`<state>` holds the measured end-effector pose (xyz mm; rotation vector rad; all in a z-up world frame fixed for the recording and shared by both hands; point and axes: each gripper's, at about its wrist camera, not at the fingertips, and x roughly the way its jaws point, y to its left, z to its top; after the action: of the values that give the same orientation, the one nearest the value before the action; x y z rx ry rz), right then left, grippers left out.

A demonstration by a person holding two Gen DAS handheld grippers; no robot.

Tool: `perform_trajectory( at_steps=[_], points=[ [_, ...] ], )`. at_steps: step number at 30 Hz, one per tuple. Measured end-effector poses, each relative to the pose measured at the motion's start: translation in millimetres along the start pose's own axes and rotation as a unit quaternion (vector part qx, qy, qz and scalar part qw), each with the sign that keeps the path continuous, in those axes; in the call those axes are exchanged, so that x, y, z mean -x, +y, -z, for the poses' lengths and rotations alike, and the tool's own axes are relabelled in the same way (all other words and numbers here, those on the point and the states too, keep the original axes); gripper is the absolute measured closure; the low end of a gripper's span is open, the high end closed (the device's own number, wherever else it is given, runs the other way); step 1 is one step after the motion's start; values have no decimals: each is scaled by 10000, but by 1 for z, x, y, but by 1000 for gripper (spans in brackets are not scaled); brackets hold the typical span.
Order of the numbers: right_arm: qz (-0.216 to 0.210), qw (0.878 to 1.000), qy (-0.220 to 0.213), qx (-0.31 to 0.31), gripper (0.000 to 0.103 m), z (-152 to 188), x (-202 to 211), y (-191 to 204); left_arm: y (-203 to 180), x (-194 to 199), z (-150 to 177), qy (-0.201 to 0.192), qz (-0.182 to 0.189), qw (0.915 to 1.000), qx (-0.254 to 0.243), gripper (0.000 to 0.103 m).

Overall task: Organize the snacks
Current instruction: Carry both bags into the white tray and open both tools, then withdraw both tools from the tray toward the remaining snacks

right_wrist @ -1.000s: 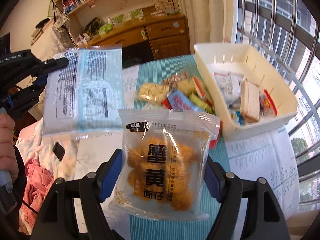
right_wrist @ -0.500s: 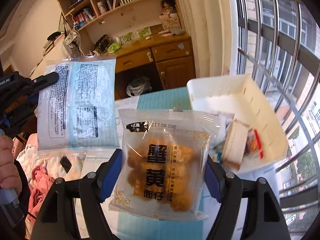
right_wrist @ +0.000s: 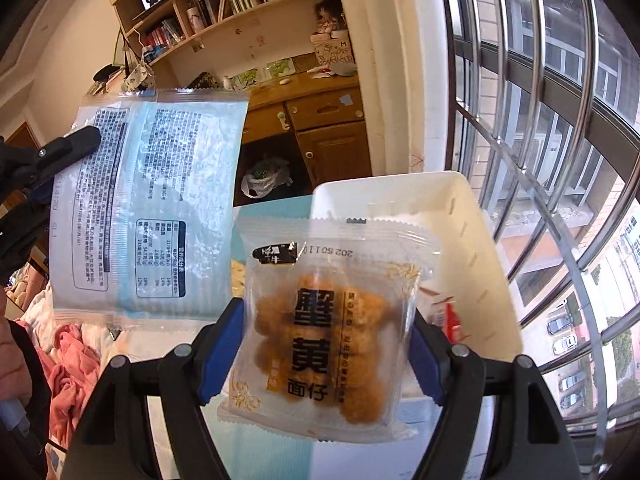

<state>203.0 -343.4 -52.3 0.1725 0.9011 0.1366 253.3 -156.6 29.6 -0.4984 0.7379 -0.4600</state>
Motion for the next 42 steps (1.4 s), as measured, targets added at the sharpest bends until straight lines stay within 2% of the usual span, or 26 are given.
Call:
perform_trajectory(
  at_steps=[12,14,15,16,17,18,22,24,30,36,42],
  points=[
    [21,9995,220,-230,26,-8,-8,-67,-46,-68,22,369,96,9991,-184,91],
    [-17,9993,280,-241,25,-9,-10,-74,-52,-79,24,473,85,9987,-195,88],
    [-42,9992,307,-252,22,-9,-11,-76,-55,-85,26,561,95,9982,-202,79],
    [-44,9990,354,-271,21,-9,-13,-78,-57,-88,26,582,79,9980,-214,64],
    [-24,9988,401,-292,21,-9,-16,-80,-59,-90,26,577,25,9980,-242,55],
    [6,9984,458,-322,20,-9,-18,-82,-61,-91,26,552,-78,9980,-285,41],
    [-45,9979,432,-473,17,-9,-19,-87,-66,-94,27,580,-351,9965,-481,29],
    [-17,9982,381,-456,12,-11,-19,-87,-64,-94,28,637,-442,9959,-472,27],
    [-93,9977,411,-525,12,-11,-22,-85,-47,-86,27,709,-671,9946,-348,22],
    [-136,9978,423,-499,12,-8,-22,-75,-26,-75,35,880,-853,9924,-124,22],
    [-154,9974,485,-515,12,-1,-22,-60,-2,-63,48,1215,-1061,9869,9,22]
  ],
)
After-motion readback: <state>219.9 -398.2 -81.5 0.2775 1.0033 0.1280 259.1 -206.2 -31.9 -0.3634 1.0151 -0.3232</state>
